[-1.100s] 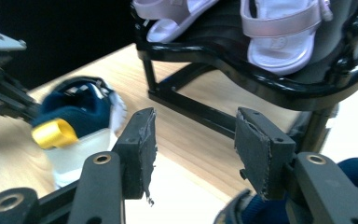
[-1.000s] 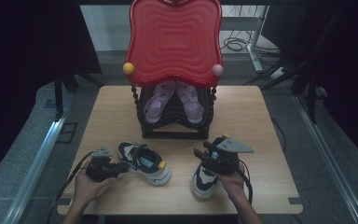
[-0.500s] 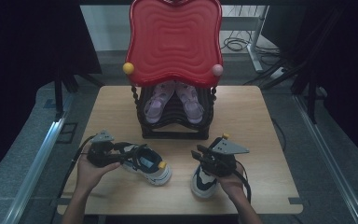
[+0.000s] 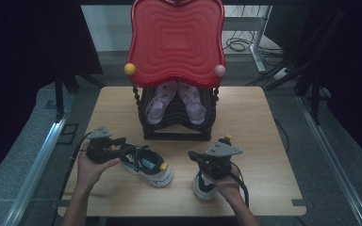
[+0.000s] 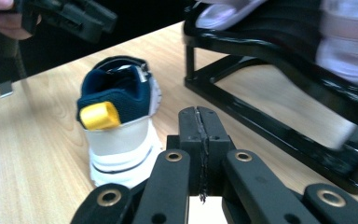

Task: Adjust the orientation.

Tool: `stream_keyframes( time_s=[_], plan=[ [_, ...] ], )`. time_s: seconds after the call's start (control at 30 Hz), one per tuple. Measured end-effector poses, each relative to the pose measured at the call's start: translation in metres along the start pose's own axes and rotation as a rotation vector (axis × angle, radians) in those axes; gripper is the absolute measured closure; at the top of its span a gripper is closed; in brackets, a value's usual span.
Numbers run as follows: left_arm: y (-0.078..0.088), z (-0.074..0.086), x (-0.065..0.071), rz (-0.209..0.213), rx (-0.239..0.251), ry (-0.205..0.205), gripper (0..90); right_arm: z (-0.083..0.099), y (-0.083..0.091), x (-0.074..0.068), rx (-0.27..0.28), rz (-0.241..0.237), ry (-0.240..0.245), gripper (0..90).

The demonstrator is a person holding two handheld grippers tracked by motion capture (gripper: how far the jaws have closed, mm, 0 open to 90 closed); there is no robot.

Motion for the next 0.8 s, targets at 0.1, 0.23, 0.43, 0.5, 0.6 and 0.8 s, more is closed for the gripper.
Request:
stream_keyframes(
  time_s=[0.1,0.23,0.43,0.5,0.6,0.8],
  plan=[
    [0.006,-0.001,-0.003,-0.001,0.017,0.009,41.5,-0.005,-0.016,-0.007,-0.031,-0.015,0.021,90.0],
    [0.015,-0.002,-0.005,-0.001,0.038,0.018,41.2,-0.013,-0.036,-0.012,-0.038,-0.024,0.015,90.0],
    [0.026,-0.006,-0.001,0.006,0.064,0.011,40.7,-0.018,-0.06,-0.019,-0.065,-0.042,0.017,90.0],
    [0.026,-0.006,0.0,0.003,0.062,0.005,40.5,-0.016,-0.067,-0.016,-0.084,-0.031,-0.006,90.0],
    [0.024,-0.005,0.001,-0.022,0.048,-0.012,40.4,-0.01,-0.077,-0.01,-0.092,-0.026,-0.046,90.0],
    [0.022,-0.005,0.003,0.002,0.044,-0.005,40.3,-0.007,-0.085,-0.009,-0.108,-0.033,-0.06,90.0]
  ],
)
Point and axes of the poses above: each handheld gripper's, and its own axes: y roughly backward along the jaws, z roughly out of its underside, x roughly to its right, the point moved 5 cm from there along -y, roughly forward along the jaws, and after that the axes turned 15 degrees about -z, right-handed, at the moved point
